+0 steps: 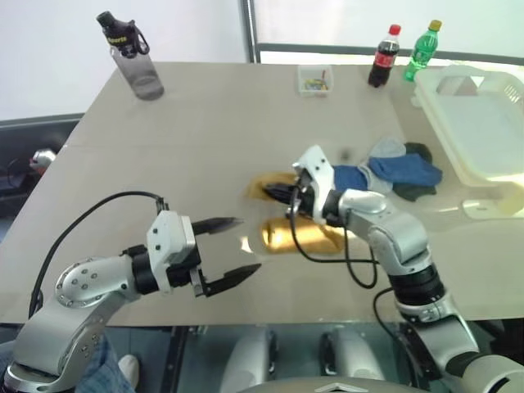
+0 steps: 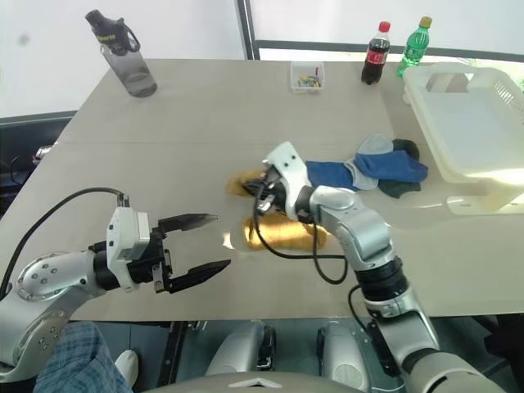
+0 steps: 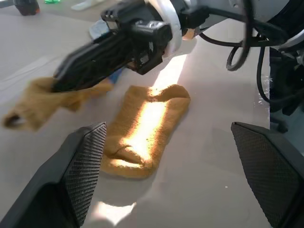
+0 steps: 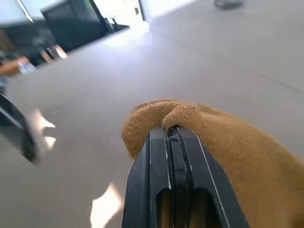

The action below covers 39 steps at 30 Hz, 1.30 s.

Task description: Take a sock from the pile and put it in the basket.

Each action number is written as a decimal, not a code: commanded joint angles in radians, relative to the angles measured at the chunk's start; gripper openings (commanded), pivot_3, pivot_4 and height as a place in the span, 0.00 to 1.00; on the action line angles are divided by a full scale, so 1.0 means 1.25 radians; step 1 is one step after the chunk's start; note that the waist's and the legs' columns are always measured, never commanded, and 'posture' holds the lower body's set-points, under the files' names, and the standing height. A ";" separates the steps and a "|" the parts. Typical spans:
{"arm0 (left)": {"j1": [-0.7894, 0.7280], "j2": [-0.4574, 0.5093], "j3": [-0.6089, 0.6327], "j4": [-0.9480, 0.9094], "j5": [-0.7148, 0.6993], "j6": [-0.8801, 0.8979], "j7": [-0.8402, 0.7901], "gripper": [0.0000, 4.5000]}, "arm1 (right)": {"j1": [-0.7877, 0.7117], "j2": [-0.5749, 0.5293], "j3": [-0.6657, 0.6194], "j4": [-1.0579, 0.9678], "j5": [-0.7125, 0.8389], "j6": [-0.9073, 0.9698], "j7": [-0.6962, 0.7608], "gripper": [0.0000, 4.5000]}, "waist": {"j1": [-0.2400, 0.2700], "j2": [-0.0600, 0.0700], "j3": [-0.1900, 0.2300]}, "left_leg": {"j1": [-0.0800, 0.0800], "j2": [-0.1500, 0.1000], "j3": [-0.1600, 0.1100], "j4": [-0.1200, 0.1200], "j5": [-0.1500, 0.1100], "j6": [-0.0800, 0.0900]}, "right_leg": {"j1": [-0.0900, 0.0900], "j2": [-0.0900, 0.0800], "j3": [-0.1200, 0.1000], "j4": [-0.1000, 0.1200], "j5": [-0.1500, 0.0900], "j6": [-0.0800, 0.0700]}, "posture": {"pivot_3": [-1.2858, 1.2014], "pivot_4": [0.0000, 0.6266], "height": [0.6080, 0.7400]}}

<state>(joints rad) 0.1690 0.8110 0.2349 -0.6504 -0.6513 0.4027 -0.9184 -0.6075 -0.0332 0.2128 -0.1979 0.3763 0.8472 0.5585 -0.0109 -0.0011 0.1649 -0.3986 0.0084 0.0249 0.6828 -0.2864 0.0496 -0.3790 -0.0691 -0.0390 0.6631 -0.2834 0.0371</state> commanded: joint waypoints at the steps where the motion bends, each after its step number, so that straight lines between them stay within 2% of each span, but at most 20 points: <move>1: -0.002 0.000 0.013 -0.025 -0.006 -0.006 0.003 1.00 | -0.059 0.097 -0.151 -0.038 0.134 0.057 -0.087 0.01 | 0.000 0.000 0.000 | 0.000 0.000 0.000 0.000 0.000 0.000 | 0.000 0.000 0.000 0.000 0.000 0.000 | 0.52 0.24 1.00; 3: -0.004 0.000 0.011 -0.025 -0.006 -0.006 0.003 1.00 | -0.070 0.108 -0.211 -0.024 0.156 0.086 -0.136 0.01 | -0.001 0.000 0.000 | 0.000 0.000 0.000 0.000 0.000 0.000 | 0.000 0.000 0.000 0.001 0.000 0.000 | 0.52 0.24 1.00; 7: -0.007 0.001 0.009 -0.023 -0.006 -0.007 0.001 1.00 | -0.029 0.003 -0.229 0.018 0.086 0.120 -0.199 0.01 | 0.001 0.000 0.000 | 0.001 -0.002 -0.001 0.000 0.000 0.000 | 0.000 -0.001 -0.001 0.000 0.000 0.000 | 0.52 0.24 1.00; 13: 0.004 0.002 0.034 -0.012 0.001 -0.014 0.001 1.00 | 0.054 -0.102 -0.283 0.017 0.074 0.207 -0.254 0.01 | -0.005 0.001 0.000 | -0.001 -0.002 0.001 -0.002 0.000 0.000 | -0.002 0.000 0.001 0.000 0.000 0.000 | 0.52 0.24 1.00; 25: 0.080 0.015 0.180 0.059 0.027 -0.048 -0.039 1.00 | 0.117 -0.194 -0.310 0.022 0.071 0.213 -0.249 0.01 | 0.000 0.001 0.000 | 0.000 0.000 0.004 -0.003 0.000 0.000 | -0.004 0.001 0.004 0.000 0.000 0.000 | 0.52 0.24 1.00; 30: 0.087 0.016 0.221 0.081 0.024 -0.051 -0.052 1.00 | 0.122 -0.271 -0.287 0.040 0.070 0.188 -0.185 0.01 | 0.000 0.001 0.000 | -0.001 0.000 0.004 -0.003 0.000 0.000 | -0.004 0.001 0.004 0.000 0.000 0.000 | 0.52 0.24 1.00; 31: 0.089 0.016 0.225 0.084 0.025 -0.053 -0.055 1.00 | 0.124 -0.286 -0.280 0.041 0.070 0.182 -0.170 0.14 | 0.000 0.001 0.000 | 0.000 0.000 0.004 -0.003 0.000 0.000 | -0.004 0.001 0.004 0.000 0.000 0.000 | 0.52 0.24 1.00; 35: 0.069 -0.001 0.215 0.081 0.008 -0.044 -0.041 1.00 | 0.131 -0.324 -0.276 0.028 0.078 0.128 -0.113 0.45 | -0.001 0.001 0.000 | -0.001 0.000 0.004 -0.003 0.000 0.000 | -0.004 0.001 0.004 0.000 0.000 0.000 | 0.52 0.24 1.00; 39: 0.053 -0.015 0.195 0.073 -0.004 -0.034 -0.026 1.00 | 0.141 -0.366 -0.282 0.020 0.094 0.112 -0.056 0.45 | -0.001 0.000 0.000 | -0.001 0.000 0.004 -0.003 0.000 0.000 | -0.004 0.001 0.004 0.000 0.000 0.000 | 0.52 0.24 1.00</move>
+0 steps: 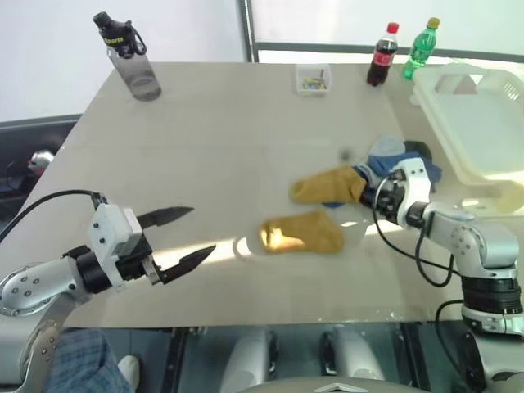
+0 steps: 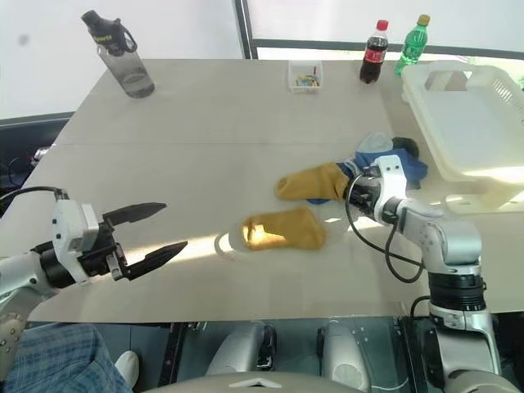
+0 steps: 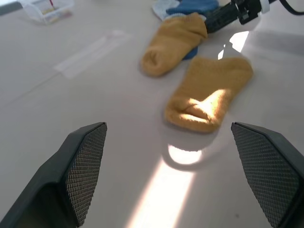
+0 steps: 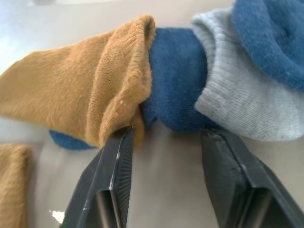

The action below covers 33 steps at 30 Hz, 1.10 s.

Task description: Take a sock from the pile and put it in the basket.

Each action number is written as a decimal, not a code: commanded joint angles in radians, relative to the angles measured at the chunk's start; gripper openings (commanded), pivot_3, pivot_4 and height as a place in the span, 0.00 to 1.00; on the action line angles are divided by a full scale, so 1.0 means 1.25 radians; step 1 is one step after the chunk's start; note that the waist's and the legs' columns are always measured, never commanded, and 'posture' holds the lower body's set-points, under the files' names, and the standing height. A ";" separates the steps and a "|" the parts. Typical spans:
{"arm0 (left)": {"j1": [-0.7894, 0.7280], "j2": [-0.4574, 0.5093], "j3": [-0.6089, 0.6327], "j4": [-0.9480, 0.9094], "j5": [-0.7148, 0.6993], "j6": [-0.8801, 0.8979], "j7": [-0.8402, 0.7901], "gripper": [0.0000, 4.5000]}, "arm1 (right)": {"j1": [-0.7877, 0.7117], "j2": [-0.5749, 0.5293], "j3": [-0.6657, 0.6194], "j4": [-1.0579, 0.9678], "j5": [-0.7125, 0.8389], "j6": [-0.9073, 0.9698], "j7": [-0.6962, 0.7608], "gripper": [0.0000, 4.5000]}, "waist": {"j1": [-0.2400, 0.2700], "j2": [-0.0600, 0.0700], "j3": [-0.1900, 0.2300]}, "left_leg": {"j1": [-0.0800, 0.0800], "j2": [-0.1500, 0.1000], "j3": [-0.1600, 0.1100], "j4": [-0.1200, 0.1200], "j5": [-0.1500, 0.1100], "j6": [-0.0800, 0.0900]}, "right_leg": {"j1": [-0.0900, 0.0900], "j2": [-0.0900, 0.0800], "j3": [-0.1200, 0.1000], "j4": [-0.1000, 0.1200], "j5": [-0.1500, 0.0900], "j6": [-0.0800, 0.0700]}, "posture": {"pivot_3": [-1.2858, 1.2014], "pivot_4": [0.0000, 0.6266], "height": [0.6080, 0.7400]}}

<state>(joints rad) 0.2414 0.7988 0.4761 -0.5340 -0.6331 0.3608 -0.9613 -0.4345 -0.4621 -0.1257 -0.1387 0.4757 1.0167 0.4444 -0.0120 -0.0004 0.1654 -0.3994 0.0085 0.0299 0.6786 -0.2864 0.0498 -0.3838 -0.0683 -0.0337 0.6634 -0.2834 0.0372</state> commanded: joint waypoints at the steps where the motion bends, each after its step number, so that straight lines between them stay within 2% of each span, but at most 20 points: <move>1: -0.015 -0.009 -0.007 -0.019 -0.020 0.002 0.013 1.00 | 0.004 -0.038 -0.017 -0.021 0.014 -0.033 0.049 0.45 | 0.000 0.000 0.000 | 0.000 0.000 0.000 0.000 0.000 0.000 | 0.000 0.000 0.000 0.000 0.000 0.000 | 0.52 0.24 1.00; 10: -0.083 -0.013 -0.063 0.006 -0.018 0.005 0.017 1.00 | 0.008 -0.144 -0.044 0.020 0.018 -0.078 0.136 0.45 | -0.001 0.000 0.000 | 0.000 0.000 0.000 0.000 0.000 0.000 | 0.000 0.000 0.000 0.000 0.000 0.000 | 0.52 0.24 1.00; 21: -0.119 -0.020 -0.091 0.026 -0.016 0.003 0.010 1.00 | -0.016 -0.073 -0.033 0.006 0.030 -0.077 0.097 0.45 | 0.001 0.000 0.000 | 0.000 0.000 0.000 0.000 0.000 0.000 | 0.000 0.000 0.000 0.000 0.000 0.000 | 0.52 0.24 1.00; 25: -0.230 -0.076 -0.147 0.089 -0.019 0.009 0.054 1.00 | -0.033 -0.056 -0.023 0.022 0.029 -0.079 0.093 0.45 | 0.008 0.000 0.000 | 0.000 0.000 0.000 0.001 0.000 0.000 | 0.000 -0.001 0.000 0.000 0.000 0.000 | 0.52 0.24 1.00; 33: -0.406 -0.181 -0.313 0.274 0.105 -0.001 0.109 1.00 | -0.061 -0.047 -0.006 0.048 0.015 -0.076 0.078 0.45 | 0.009 -0.001 0.000 | 0.000 0.000 0.000 0.002 0.000 0.000 | 0.001 0.001 0.000 0.000 0.000 0.000 | 0.52 0.24 1.00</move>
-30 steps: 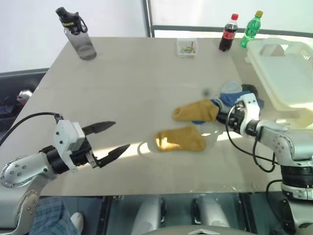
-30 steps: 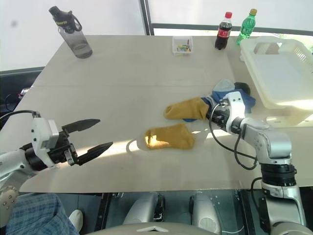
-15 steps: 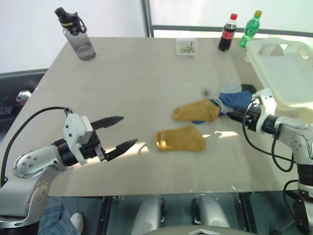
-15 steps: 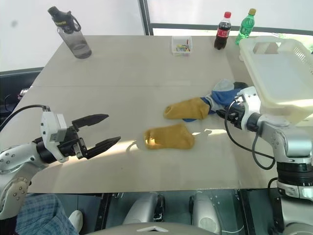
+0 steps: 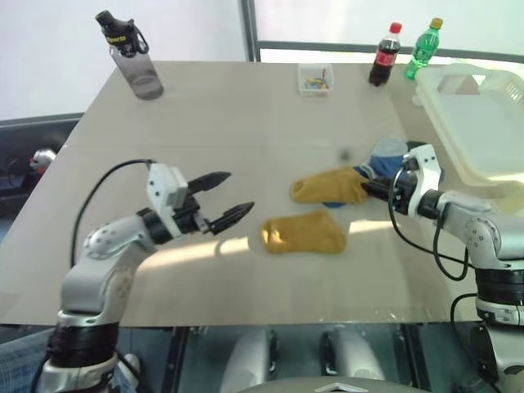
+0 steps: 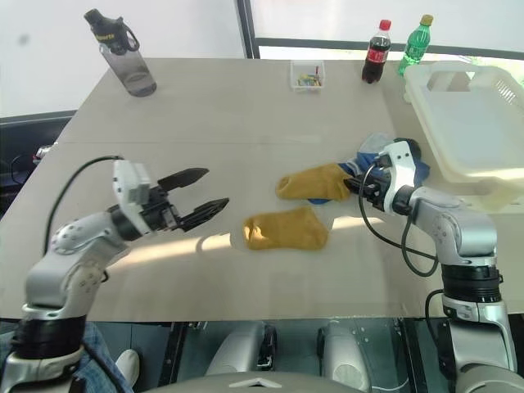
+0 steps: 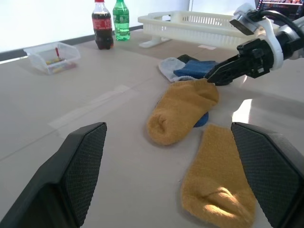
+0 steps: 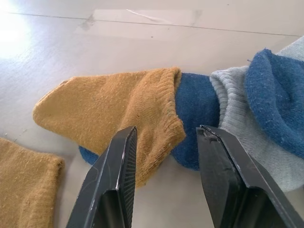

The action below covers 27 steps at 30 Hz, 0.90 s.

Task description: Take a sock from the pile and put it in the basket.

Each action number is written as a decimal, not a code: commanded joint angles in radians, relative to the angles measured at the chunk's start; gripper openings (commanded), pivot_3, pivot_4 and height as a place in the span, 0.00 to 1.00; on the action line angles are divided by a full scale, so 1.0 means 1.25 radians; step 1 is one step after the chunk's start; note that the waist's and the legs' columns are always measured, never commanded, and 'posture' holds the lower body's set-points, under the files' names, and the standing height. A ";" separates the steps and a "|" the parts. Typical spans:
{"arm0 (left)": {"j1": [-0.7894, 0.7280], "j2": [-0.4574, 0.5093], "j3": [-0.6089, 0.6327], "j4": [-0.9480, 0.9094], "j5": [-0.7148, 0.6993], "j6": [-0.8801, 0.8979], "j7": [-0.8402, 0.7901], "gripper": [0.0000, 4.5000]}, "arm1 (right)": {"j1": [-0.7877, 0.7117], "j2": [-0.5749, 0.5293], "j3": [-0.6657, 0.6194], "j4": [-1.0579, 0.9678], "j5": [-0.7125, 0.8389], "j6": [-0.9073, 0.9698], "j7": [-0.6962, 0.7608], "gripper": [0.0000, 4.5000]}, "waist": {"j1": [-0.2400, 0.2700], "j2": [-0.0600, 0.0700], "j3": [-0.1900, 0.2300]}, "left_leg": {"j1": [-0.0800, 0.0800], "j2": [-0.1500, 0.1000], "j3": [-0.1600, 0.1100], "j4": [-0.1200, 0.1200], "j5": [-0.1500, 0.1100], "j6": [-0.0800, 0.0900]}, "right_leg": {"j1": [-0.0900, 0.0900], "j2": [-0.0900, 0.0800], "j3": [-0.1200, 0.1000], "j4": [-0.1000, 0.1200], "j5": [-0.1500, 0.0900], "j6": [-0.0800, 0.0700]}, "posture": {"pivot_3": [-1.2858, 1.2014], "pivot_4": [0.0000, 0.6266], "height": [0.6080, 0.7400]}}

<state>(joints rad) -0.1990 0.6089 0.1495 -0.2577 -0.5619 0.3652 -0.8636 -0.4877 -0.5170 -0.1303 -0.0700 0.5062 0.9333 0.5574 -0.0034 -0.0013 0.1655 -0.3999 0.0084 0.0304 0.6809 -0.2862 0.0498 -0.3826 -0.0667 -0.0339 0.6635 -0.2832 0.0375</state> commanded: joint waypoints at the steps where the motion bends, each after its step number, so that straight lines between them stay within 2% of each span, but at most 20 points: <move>1: -0.074 -0.041 -0.074 0.081 0.071 -0.002 0.040 1.00 | -0.019 -0.002 0.001 -0.001 -0.014 -0.011 -0.016 0.45 | 0.003 0.000 0.000 | 0.000 0.000 0.000 0.000 0.000 0.000 | 0.000 0.000 0.000 0.000 0.000 0.000 | 0.52 0.24 1.00; 4: -0.137 -0.086 -0.129 0.166 0.099 0.029 0.050 1.00 | -0.020 0.004 0.007 0.005 -0.021 -0.017 -0.019 0.45 | 0.003 0.000 0.000 | 0.000 0.000 0.000 0.001 0.000 0.000 | 0.000 0.003 0.000 0.001 0.000 0.000 | 0.52 0.24 1.00; 8: -0.228 -0.163 -0.178 0.261 0.102 0.136 0.080 1.00 | -0.020 0.015 0.014 0.002 -0.029 -0.022 -0.023 0.45 | 0.005 0.000 0.000 | 0.000 0.000 0.000 0.002 0.000 0.000 | 0.000 0.003 0.000 0.001 0.000 0.000 | 0.52 0.24 1.00; 14: -0.309 -0.230 -0.132 0.301 0.024 0.338 0.131 1.00 | -0.013 0.030 0.022 -0.003 -0.037 -0.036 -0.037 0.45 | -0.002 0.000 0.000 | -0.002 0.000 0.000 0.002 0.000 0.000 | -0.001 0.003 0.001 0.001 0.000 0.000 | 0.52 0.24 1.00; 20: -0.336 -0.237 -0.122 0.313 0.025 0.402 0.155 1.00 | -0.004 0.043 0.024 -0.014 -0.041 -0.043 -0.047 0.45 | -0.006 0.000 0.000 | -0.002 0.000 0.000 0.003 0.000 0.000 | -0.002 0.003 0.001 0.002 0.000 0.000 | 0.52 0.24 1.00; 23: -0.350 -0.239 -0.130 0.340 0.049 0.388 0.161 0.84 | -0.002 0.051 0.028 -0.018 -0.043 -0.047 -0.052 0.46 | -0.005 0.000 0.000 | -0.002 0.000 0.000 0.003 0.000 0.000 | -0.002 0.003 0.001 0.002 0.000 0.000 | 0.52 0.24 1.00; 27: -0.360 -0.239 -0.145 0.352 0.066 0.377 0.151 0.42 | -0.001 0.055 0.027 -0.023 -0.045 -0.047 -0.055 0.46 | -0.004 0.000 0.000 | -0.002 0.000 0.000 0.003 0.000 0.000 | -0.002 0.003 0.001 0.002 0.000 0.000 | 0.52 0.24 1.00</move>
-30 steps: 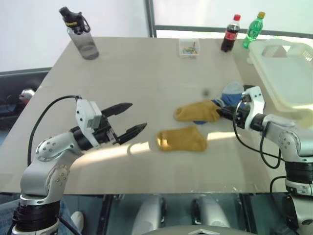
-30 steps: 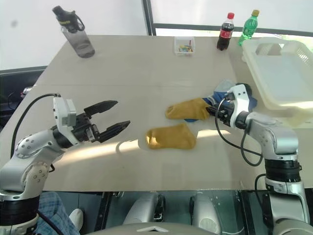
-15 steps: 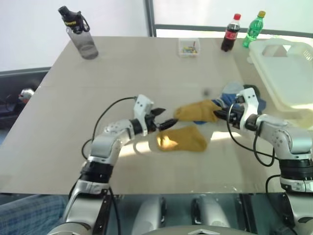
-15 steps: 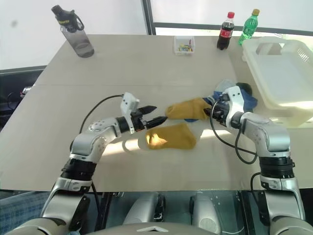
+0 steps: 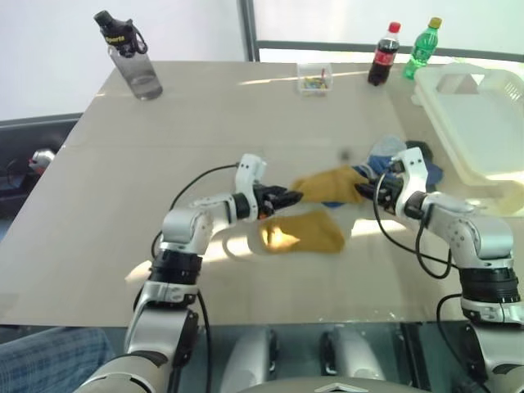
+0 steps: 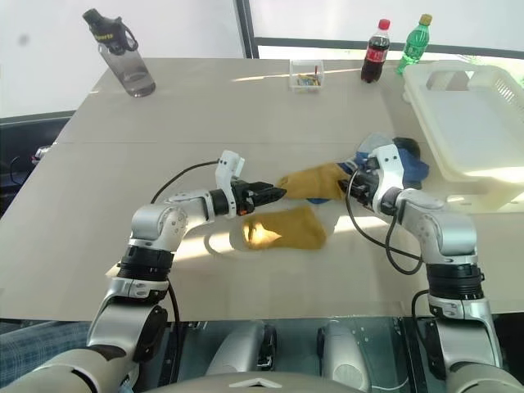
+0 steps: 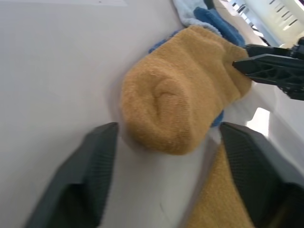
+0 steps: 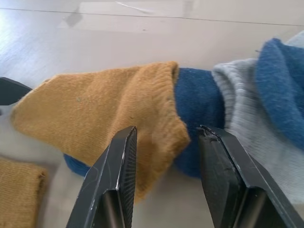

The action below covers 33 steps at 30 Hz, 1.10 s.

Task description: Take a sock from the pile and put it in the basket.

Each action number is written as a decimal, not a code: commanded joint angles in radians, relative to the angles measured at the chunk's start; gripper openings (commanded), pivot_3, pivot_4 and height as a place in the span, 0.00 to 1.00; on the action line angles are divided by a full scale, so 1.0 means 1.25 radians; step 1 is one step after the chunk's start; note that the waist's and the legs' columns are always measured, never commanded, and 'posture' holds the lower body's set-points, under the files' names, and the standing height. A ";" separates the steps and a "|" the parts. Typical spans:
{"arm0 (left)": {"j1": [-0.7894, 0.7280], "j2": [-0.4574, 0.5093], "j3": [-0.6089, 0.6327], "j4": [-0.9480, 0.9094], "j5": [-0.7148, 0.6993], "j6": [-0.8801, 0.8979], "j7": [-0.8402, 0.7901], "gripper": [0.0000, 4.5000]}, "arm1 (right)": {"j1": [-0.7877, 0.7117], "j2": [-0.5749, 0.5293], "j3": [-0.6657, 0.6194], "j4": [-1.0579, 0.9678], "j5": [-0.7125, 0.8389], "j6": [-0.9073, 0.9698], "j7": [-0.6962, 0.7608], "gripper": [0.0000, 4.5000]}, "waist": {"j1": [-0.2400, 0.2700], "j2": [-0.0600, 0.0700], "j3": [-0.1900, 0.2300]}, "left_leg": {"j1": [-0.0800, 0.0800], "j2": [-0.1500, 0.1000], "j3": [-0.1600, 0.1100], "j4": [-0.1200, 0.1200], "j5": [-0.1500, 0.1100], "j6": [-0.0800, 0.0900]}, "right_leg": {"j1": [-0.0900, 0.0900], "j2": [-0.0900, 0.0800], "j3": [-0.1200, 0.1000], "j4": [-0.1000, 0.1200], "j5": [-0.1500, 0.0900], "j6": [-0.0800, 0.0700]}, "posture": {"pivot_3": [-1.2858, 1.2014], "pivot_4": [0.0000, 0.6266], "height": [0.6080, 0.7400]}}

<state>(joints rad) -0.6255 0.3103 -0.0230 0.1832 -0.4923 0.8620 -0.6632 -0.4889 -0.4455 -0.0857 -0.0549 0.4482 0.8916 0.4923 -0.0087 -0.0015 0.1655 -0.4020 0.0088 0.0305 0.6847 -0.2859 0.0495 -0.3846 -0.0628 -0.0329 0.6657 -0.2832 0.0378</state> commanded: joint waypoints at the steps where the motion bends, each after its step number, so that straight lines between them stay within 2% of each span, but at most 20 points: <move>1: -0.020 -0.001 -0.009 0.000 0.013 -0.022 -0.011 0.31 | 0.001 -0.002 -0.010 -0.036 0.001 -0.014 -0.003 0.46 | 0.000 0.000 0.000 | 0.000 0.000 0.000 0.000 0.000 0.000 | 0.000 0.000 0.000 0.000 0.000 0.000 | 0.52 0.24 1.00; 3: -0.021 -0.004 -0.010 0.002 0.015 -0.025 -0.012 0.06 | 0.003 -0.002 -0.013 -0.038 0.001 -0.015 -0.005 0.46 | 0.000 0.000 0.000 | 0.000 0.000 0.000 0.000 0.000 0.000 | 0.000 0.000 0.000 0.000 0.000 0.000 | 0.52 0.24 1.00; 4: -0.022 -0.005 -0.012 0.004 0.020 -0.029 -0.013 0.02 | 0.003 -0.003 -0.014 -0.039 0.001 -0.015 -0.006 0.46 | 0.000 0.000 0.000 | 0.000 0.000 0.000 0.000 0.000 0.000 | 0.000 0.000 0.000 0.000 0.000 0.000 | 0.52 0.24 1.00; 10: -0.023 -0.005 -0.015 0.008 0.033 -0.047 -0.020 0.02 | 0.003 0.000 -0.014 -0.041 0.001 -0.015 -0.008 0.46 | 0.000 0.000 0.000 | 0.000 0.000 0.000 0.000 0.000 0.000 | 0.000 0.000 0.000 0.000 0.000 0.000 | 0.52 0.24 1.00; 13: -0.022 -0.005 -0.011 0.005 0.036 -0.053 -0.019 0.00 | 0.001 0.003 -0.015 -0.041 0.002 -0.017 -0.009 0.31 | 0.000 0.000 0.000 | 0.000 0.000 0.000 0.000 0.000 0.000 | 0.000 -0.001 0.000 0.000 0.000 0.000 | 0.52 0.24 1.00; 16: -0.019 -0.004 -0.008 0.001 0.037 -0.055 -0.016 0.00 | -0.001 0.004 -0.015 -0.039 0.003 -0.018 -0.010 0.02 | 0.000 0.000 0.000 | 0.000 0.000 0.000 0.000 0.000 0.000 | 0.000 -0.001 0.000 0.000 0.000 0.000 | 0.52 0.24 1.00; 25: -0.013 -0.006 -0.004 -0.019 0.045 -0.090 -0.019 0.00 | -0.013 0.002 -0.022 -0.045 0.014 -0.009 -0.005 0.02 | 0.000 0.000 0.000 | 0.000 0.000 0.000 0.000 0.000 0.000 | 0.000 -0.001 0.000 0.000 0.000 0.000 | 0.52 0.24 1.00; 30: -0.006 0.014 0.016 -0.102 0.013 -0.066 -0.025 0.00 | -0.022 0.008 -0.043 -0.092 0.062 0.034 -0.009 0.02 | 0.000 0.000 0.000 | 0.000 0.000 0.000 0.000 0.000 0.000 | 0.000 -0.001 0.000 0.000 0.000 0.000 | 0.52 0.24 1.00; 33: 0.015 0.040 0.033 -0.203 -0.026 -0.007 -0.020 0.00 | -0.021 0.005 -0.051 -0.141 0.098 0.077 -0.013 0.02 | -0.001 0.000 0.000 | 0.000 0.000 0.000 0.000 0.000 0.000 | -0.001 -0.002 0.001 0.000 0.000 0.000 | 0.52 0.24 1.00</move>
<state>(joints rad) -0.6228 0.3348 -0.0082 0.0447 -0.4785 0.8108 -0.6826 -0.4944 -0.4321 -0.1156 -0.1577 0.5291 0.9573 0.4798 -0.0105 -0.0015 0.1655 -0.4025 0.0091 0.0308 0.6847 -0.2859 0.0494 -0.3854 -0.0658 -0.0323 0.6658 -0.2832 0.0378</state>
